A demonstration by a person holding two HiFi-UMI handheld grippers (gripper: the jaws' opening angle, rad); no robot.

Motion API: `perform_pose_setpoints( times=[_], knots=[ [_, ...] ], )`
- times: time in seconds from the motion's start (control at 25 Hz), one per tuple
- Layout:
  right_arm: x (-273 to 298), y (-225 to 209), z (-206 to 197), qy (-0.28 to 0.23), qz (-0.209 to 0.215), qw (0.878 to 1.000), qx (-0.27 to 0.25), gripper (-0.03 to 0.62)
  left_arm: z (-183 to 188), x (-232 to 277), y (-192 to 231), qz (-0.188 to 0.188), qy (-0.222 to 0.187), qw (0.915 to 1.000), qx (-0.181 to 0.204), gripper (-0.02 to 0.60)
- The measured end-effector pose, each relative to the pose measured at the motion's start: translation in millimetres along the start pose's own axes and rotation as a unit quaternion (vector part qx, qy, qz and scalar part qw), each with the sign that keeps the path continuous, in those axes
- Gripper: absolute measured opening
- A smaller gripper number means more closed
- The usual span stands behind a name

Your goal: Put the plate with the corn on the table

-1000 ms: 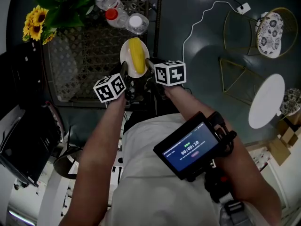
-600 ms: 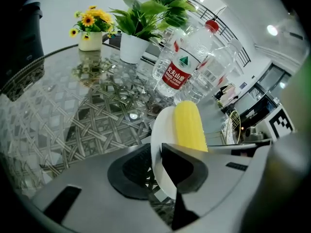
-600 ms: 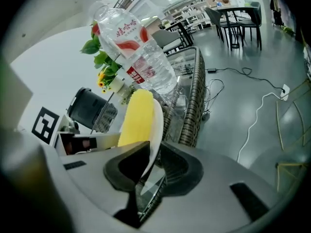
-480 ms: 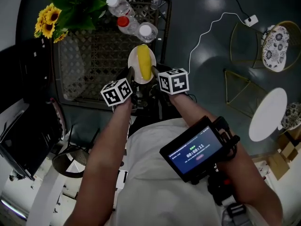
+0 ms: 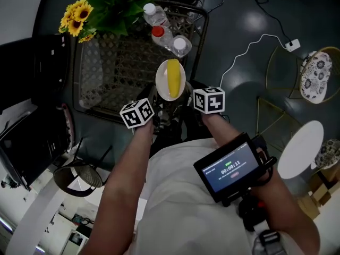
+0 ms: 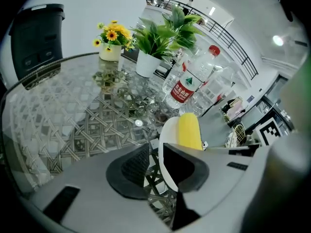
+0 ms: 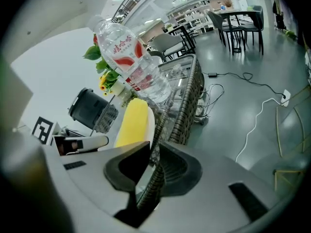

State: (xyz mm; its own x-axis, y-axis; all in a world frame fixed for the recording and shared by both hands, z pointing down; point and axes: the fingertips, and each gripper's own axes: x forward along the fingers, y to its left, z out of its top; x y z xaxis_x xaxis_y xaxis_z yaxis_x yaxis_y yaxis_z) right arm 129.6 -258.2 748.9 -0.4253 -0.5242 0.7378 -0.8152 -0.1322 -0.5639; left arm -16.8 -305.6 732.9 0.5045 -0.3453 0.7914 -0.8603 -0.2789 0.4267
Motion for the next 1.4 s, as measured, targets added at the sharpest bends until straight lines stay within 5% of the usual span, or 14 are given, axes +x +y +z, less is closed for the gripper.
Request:
perform_pose_setpoints(
  times=[0.48,0.56,0.68,0.84,1.4],
  knots=[
    [-34.8,27.4,5.5,-0.032,0.004,0.998,-0.049,0.046,-21.7,-58.0,-6.5,-0.021,-0.023,0.9995,0.01,0.069],
    [-37.7,28.6,5.4,-0.037,0.005,0.998,-0.052,0.006,-22.1,-60.2,-6.1,-0.025,-0.03,0.9992,0.011,0.067],
    [-43.9,35.8,6.1,-0.049,0.018,0.997,-0.057,0.006,-22.3,-64.1,-6.6,-0.032,-0.044,0.9984,0.015,0.008],
    [-68.8,62.1,-4.3,-0.066,0.042,0.994,-0.075,0.006,-33.6,-90.0,-12.9,-0.051,-0.065,0.9962,0.031,0.008],
    [-188.8,152.9,-80.5,-0.124,0.109,0.976,-0.142,0.006,-106.9,-234.0,-65.8,-0.131,-0.155,0.9748,0.091,0.008]
  ],
)
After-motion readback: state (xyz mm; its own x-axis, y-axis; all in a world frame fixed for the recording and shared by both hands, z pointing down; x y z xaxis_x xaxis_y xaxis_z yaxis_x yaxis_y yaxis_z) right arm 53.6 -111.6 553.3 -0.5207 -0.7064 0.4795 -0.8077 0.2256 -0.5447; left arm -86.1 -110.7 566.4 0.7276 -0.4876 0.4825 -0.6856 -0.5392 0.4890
